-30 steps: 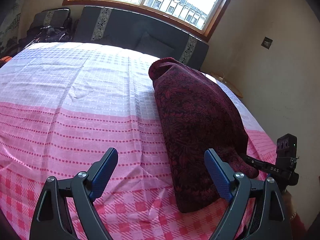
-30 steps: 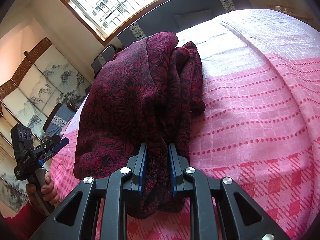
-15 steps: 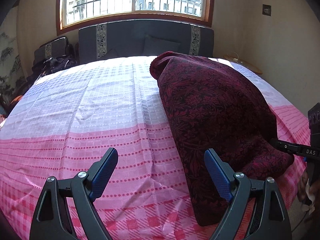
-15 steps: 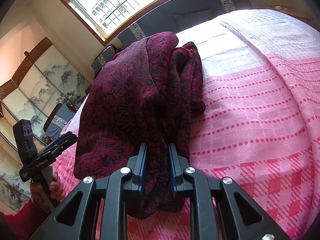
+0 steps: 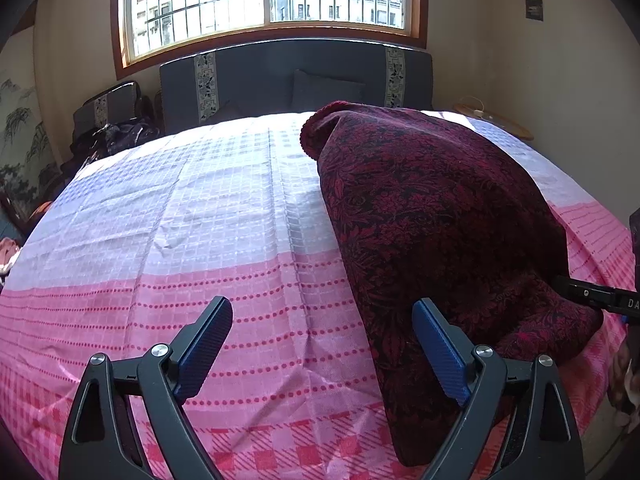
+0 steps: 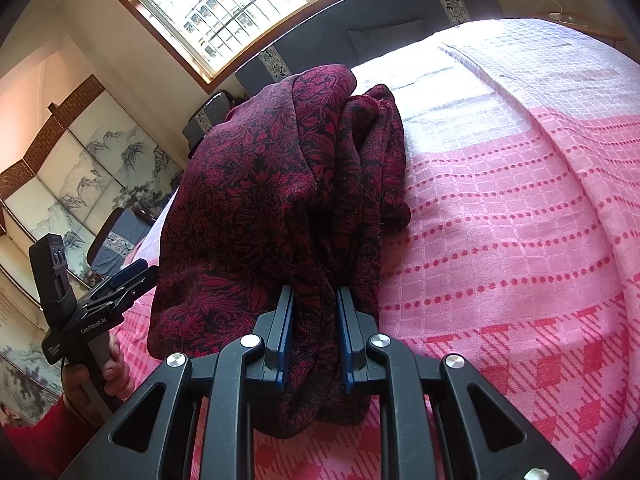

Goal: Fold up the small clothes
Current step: 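Move the open left gripper to the side of the dark red bundle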

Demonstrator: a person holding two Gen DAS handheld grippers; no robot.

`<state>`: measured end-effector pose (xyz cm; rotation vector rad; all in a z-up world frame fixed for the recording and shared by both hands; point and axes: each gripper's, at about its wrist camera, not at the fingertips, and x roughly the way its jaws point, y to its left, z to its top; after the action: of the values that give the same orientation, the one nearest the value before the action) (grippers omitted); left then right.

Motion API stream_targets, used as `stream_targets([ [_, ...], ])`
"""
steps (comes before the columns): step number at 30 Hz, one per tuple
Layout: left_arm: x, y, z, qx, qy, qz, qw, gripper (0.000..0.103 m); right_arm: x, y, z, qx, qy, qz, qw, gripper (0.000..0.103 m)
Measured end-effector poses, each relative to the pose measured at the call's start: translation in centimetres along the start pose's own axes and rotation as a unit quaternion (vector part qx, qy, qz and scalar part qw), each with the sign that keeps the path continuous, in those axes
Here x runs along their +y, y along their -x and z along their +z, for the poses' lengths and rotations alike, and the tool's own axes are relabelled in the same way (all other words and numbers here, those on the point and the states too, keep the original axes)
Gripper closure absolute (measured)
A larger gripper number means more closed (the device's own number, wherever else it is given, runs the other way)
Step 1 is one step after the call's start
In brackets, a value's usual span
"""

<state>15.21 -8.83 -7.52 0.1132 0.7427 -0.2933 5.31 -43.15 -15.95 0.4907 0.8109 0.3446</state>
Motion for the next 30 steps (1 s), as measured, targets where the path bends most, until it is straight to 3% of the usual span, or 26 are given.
stream_targets([
  [16,-0.3,-0.5,0.4,0.001,-0.004,0.013,0.9999,0.009,0.0,0.0,0.0,-0.001,-0.001,0.001,1.0,0.087],
  [30,0.2,-1.2,0.6,0.012,0.008,0.0,0.9999,0.006,-0.1,0.0,0.0,-0.001,-0.001,0.001,1.0,0.087],
])
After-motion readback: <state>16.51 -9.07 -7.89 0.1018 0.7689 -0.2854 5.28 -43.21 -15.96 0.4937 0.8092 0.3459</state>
